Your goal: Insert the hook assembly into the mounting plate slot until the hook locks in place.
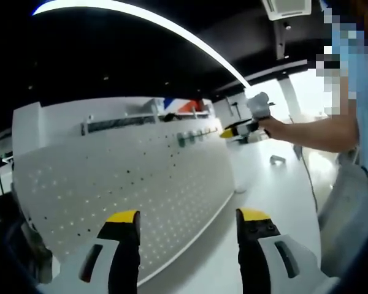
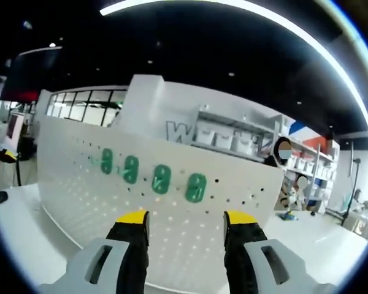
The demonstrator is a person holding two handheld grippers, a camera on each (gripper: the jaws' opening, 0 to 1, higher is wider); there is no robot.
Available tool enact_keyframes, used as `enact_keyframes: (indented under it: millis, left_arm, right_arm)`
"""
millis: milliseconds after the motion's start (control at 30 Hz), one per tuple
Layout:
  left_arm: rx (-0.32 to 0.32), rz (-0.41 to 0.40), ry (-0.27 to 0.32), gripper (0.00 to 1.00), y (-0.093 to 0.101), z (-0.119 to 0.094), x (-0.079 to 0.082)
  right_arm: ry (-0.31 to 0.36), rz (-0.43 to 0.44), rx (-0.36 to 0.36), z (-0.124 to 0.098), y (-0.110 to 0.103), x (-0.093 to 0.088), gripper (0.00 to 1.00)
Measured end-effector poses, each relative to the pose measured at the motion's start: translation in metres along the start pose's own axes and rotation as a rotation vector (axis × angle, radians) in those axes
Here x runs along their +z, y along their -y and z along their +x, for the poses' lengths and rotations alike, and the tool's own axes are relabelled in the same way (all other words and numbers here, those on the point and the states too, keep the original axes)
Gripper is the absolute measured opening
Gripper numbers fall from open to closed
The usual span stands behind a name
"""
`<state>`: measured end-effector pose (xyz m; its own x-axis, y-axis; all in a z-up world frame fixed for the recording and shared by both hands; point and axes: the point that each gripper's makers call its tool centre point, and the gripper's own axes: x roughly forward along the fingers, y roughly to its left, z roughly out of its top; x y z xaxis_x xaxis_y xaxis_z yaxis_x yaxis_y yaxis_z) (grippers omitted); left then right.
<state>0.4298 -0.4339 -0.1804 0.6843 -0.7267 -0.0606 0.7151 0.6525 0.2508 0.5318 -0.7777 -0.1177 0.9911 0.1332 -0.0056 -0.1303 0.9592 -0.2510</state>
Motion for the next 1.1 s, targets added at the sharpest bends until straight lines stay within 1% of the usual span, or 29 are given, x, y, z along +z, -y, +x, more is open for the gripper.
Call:
enact_keyframes:
  millis: [133, 400, 567, 700, 900, 1033, 1100]
  left_arm:
    - [0.008, -0.002, 0.005, 0.65, -0.001, -0.003, 0.002]
    - [0.020, -0.013, 0.013, 0.66, 0.001, -0.011, 0.005]
    - [0.030, -0.034, 0.023, 0.67, 0.002, -0.016, 0.006]
    - [0.034, -0.057, 0.015, 0.67, 0.003, -0.019, 0.003]
    - [0.042, -0.085, 0.007, 0.68, 0.003, -0.026, 0.000]
    - [0.046, -0.122, -0.009, 0.68, 0.005, -0.029, -0.003]
    - [0.049, -0.125, -0.016, 0.68, 0.004, -0.032, -0.005]
  right_arm:
    - [-0.005, -0.001, 0.011, -0.009, -0.006, -0.003, 0.49]
    - [-0.026, 0.009, 0.047, -0.031, -0.027, -0.014, 0.51]
    - [-0.034, 0.020, 0.067, -0.044, -0.038, -0.019, 0.51]
    - [-0.046, 0.013, 0.079, -0.054, -0.046, -0.024, 0.52]
    - [-0.060, 0.015, 0.096, -0.066, -0.053, -0.034, 0.53]
    - [-0.063, 0.014, 0.107, -0.073, -0.059, -0.037, 0.54]
    - [-0.063, 0.015, 0.112, -0.076, -0.062, -0.037, 0.54]
